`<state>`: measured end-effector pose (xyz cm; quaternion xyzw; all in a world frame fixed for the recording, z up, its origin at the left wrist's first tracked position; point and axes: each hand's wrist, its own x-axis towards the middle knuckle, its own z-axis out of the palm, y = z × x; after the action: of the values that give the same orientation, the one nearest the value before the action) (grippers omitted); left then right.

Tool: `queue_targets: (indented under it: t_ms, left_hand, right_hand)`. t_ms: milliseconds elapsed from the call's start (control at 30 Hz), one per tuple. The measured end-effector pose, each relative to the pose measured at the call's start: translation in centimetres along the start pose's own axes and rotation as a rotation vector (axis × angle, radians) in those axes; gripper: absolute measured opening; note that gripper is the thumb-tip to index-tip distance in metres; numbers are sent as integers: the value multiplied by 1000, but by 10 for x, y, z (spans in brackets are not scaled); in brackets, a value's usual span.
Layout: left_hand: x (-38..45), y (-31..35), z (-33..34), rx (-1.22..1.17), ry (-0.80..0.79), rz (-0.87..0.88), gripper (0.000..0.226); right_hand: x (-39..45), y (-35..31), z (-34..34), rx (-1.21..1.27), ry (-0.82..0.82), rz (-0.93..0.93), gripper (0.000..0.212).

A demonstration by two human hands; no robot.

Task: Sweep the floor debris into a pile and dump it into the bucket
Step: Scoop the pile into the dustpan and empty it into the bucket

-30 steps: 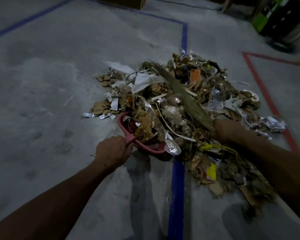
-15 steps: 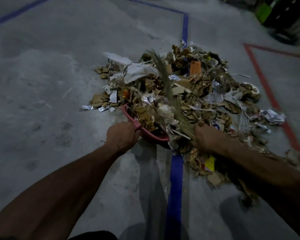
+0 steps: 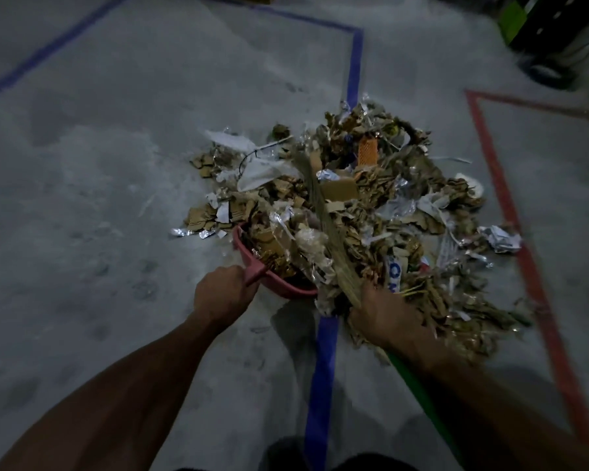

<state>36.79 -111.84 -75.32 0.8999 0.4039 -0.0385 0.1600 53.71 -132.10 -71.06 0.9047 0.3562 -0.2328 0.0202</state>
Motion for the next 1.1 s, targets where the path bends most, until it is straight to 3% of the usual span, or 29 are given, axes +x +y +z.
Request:
queue_targets:
  t_ms: [67, 167, 300, 433, 600, 800, 1100]
  left_hand:
    - [-14, 12, -38, 6, -20, -19, 39]
    - [-37, 33, -108, 15, -29, -26, 41]
    - [-69, 71, -221, -3, -35, -41, 43]
    - [-105, 110, -332, -68, 2, -93, 45]
    - [-141, 151, -443, -108, 18, -125, 46]
    - [-163, 175, -519, -83, 68, -78, 47]
    - [-125, 171, -546, -98, 34, 13, 50]
  right_hand:
    - [-23, -3, -35, 10, -15, 12, 23]
    - [-66, -10, -106, 44, -37, 17, 34]
    - [-133, -21, -222, 78, -31, 16, 32]
    - [-199, -32, -343, 73, -7, 24, 47]
    - [-259, -39, -448, 126, 6, 60, 37]
    - [-301, -44, -509, 166, 95, 45, 40]
    - [-296, -56, -522, 182, 148, 147, 47]
